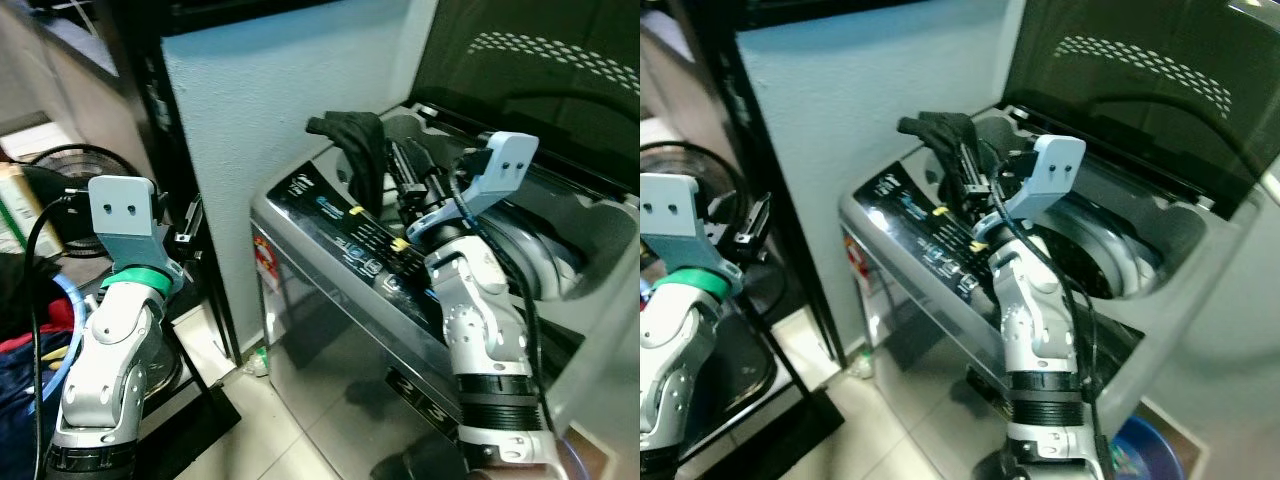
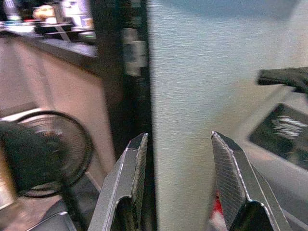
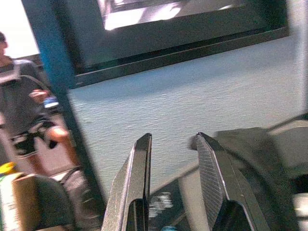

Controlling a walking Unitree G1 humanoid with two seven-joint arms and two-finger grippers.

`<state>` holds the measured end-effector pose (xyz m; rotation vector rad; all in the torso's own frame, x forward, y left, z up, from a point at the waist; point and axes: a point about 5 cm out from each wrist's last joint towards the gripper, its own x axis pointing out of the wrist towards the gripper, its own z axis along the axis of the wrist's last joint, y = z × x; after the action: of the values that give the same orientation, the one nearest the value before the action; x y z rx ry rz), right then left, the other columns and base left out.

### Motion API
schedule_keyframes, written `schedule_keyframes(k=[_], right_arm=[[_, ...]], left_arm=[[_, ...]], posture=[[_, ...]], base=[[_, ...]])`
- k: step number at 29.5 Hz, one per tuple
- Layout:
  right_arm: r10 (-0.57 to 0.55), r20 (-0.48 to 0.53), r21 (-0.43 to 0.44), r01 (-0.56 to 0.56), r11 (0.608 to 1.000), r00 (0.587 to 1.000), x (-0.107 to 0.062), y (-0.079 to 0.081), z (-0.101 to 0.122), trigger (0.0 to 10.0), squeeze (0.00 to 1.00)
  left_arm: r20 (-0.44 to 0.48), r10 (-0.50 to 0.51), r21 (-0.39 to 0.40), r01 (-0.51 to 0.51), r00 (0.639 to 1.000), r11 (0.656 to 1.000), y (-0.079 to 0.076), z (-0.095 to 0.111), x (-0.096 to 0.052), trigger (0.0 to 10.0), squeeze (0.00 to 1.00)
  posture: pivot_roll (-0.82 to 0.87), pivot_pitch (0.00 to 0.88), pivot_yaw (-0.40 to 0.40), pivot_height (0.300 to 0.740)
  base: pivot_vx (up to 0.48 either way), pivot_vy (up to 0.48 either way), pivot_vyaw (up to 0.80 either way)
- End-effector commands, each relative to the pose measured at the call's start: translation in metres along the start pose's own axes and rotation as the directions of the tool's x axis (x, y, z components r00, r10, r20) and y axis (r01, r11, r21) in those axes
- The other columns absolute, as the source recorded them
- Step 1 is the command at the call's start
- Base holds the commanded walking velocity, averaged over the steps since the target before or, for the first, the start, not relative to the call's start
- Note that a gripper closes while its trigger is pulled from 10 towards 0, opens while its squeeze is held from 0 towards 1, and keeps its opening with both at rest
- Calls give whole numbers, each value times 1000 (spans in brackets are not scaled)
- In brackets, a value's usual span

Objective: Clothes washing

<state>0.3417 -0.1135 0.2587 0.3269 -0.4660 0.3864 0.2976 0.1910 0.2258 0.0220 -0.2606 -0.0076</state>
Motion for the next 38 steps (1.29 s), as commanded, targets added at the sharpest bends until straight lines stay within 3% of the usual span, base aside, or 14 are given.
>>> schedule_keyframes(k=[1, 17, 30, 32, 38], right_arm=[[7, -5, 8, -7, 1000, 1000, 0, 1, -1, 10000, 0], [4, -55, -42, -6, 999, 998, -8, -5, -9, 10000, 0], [20, -51, -16, -21, 1000, 998, -7, -5, -9, 10000, 0], [4, -34, 23, -3, 1000, 999, -8, -7, -7, 10000, 0], [-2, -35, 29, 3, 1000, 999, -9, -8, -8, 10000, 0]], left_arm=[[-12, -2, -3, 2, 1000, 1000, 0, -2, -2, 10000, 0], [-15, -2, -14, 2, 1000, 1000, 1, -5, -3, 10000, 0], [-17, 19, -36, -19, 1000, 999, 3, -5, -4, 10000, 0], [-10, 11, -48, -11, 1000, 999, 1, -4, -4, 10000, 0], [-6, 3, -51, -4, 1000, 999, 1, -3, -4, 10000, 0]], posture=[[129, 0, 23, 740], [124, 2, 39, 740], [125, 4, 34, 740], [125, 4, 31, 740], [128, 8, 32, 740]], base=[[0, 0, 800], [0, 0, 800], [0, 0, 799], [0, 163, 0], [0, 401, 0]])
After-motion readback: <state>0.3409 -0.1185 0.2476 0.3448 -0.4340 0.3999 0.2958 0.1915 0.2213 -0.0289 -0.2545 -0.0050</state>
